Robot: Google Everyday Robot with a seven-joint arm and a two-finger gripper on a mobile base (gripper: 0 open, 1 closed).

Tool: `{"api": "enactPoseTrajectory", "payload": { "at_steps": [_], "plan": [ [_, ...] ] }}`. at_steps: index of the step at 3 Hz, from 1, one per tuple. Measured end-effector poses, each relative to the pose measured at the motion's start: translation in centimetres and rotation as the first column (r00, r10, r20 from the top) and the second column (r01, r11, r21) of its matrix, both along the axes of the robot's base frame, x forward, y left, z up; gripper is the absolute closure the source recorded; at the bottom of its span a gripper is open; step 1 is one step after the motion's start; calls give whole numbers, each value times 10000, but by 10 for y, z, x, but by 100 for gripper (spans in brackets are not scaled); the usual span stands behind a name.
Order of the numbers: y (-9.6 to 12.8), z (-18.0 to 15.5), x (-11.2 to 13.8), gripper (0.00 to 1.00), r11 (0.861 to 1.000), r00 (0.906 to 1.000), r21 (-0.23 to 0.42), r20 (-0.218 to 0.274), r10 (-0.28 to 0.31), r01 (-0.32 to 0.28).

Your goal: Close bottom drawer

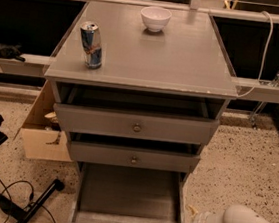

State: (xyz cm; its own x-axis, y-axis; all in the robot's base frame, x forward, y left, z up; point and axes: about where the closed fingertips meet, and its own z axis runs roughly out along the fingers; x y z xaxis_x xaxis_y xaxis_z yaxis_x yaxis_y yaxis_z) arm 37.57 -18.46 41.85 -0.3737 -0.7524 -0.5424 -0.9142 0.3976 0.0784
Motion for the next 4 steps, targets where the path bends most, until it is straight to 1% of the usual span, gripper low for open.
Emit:
{"api": "enactPoseTrajectory", "payload": {
  "at_steps": [1,2,3,4],
  "plan": [
    [1,-42,-1,15,9999,9998,116,-217,-49,51],
    [-5,-93,-7,46,9982,9958,402,-825,-404,438],
    [-10,-122,-13,70,9954,9893,586,-1291,-673,754],
    [-10,-149,-20,92,9868,9693,1056,-2265,-960,1224]
  ]
}}
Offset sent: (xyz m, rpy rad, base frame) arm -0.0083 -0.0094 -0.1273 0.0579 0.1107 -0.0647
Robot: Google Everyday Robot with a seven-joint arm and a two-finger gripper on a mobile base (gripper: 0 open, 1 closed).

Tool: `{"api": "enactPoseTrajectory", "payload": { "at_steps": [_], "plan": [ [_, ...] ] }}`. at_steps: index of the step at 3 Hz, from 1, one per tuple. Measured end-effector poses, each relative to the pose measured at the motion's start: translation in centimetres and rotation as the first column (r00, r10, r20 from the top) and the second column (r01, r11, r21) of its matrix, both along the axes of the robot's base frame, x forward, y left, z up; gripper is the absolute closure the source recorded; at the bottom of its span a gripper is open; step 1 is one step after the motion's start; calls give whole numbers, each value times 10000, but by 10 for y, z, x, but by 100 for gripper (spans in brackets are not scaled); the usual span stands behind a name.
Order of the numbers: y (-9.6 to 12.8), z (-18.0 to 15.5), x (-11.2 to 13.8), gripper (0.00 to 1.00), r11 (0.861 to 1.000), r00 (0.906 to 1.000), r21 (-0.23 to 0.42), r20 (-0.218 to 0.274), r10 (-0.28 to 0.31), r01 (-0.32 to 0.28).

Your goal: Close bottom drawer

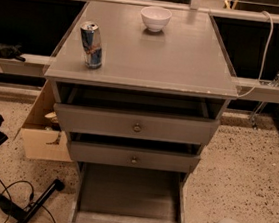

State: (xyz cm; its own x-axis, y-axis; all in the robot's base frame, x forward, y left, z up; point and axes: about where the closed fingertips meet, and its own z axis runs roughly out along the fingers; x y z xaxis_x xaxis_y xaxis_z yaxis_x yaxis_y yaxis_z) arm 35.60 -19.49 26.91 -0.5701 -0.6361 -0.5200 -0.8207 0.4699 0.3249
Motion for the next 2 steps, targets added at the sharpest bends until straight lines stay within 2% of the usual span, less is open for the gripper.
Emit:
{"api": "enactPoseTrajectory", "payload": {
  "at_steps": [1,2],
  "plan": [
    [2,-5,-2,100,9998,9998,176,-219,-2,6],
    [2,-5,-2,100,9998,9998,176,-220,-2,6]
  ]
}}
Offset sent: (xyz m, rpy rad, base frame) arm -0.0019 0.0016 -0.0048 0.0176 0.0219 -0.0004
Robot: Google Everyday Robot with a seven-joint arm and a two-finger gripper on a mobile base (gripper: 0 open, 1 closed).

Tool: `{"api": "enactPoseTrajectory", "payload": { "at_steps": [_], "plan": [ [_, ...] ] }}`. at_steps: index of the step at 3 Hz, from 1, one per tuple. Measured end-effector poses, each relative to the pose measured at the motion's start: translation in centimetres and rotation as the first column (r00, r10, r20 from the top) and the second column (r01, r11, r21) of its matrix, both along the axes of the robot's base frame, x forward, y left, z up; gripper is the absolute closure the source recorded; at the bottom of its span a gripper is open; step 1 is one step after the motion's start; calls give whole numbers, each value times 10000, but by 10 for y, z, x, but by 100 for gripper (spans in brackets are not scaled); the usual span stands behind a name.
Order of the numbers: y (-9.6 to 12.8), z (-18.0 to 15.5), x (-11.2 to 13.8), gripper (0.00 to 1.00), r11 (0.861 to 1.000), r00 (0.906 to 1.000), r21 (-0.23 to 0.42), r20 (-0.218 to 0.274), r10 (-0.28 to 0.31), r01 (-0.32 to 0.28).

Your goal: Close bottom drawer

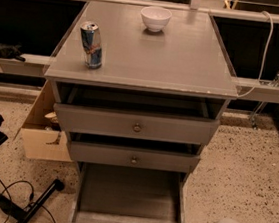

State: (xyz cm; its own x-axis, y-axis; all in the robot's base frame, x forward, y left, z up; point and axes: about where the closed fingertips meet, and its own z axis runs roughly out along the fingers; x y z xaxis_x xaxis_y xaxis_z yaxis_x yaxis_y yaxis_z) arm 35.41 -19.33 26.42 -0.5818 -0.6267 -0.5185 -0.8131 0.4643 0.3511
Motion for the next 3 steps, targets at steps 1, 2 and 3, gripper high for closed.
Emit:
{"api": "enactPoseTrajectory", "payload": {
  "at_steps": [1,2,3],
  "plan": [
    [-12,-37,-4,100,9998,9989,39,-425,-184,186],
    [-39,-100,-14,100,9980,9956,-31,-691,-638,637],
    [-58,-146,-18,100,9951,9932,-234,-644,-972,959]
  ]
}}
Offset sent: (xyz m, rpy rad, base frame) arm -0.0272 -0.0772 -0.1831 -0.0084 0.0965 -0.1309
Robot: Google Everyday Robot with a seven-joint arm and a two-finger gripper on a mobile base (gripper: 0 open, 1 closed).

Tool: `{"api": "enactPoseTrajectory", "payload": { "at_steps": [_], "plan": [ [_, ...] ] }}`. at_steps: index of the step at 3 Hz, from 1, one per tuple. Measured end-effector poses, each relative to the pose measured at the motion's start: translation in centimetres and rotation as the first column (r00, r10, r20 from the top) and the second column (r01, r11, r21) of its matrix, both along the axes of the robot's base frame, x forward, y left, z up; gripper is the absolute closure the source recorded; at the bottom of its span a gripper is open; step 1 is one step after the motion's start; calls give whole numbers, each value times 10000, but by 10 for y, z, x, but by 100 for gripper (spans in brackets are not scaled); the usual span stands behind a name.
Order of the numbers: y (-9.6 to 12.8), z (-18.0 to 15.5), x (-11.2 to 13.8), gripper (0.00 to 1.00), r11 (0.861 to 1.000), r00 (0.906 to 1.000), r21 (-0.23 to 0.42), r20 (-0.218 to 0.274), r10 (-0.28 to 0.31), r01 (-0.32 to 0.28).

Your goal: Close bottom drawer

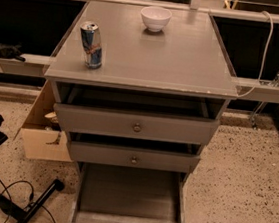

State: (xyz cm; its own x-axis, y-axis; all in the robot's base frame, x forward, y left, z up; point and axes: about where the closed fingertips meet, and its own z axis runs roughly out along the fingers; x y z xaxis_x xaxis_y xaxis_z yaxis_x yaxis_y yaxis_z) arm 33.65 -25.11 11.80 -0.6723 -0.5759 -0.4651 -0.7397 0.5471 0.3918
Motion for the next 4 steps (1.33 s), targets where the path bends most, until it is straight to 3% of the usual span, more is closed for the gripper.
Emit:
{"api": "enactPoseTrajectory", "payload": {
  "at_steps": [1,3,4],
  "plan": [
    [7,-33,7,100,10000,9998,-27,170,-88,89],
    [47,-56,24,100,9975,9978,708,646,-130,84],
    [62,-58,61,100,9933,9924,1144,1192,-290,153]
  ]
}}
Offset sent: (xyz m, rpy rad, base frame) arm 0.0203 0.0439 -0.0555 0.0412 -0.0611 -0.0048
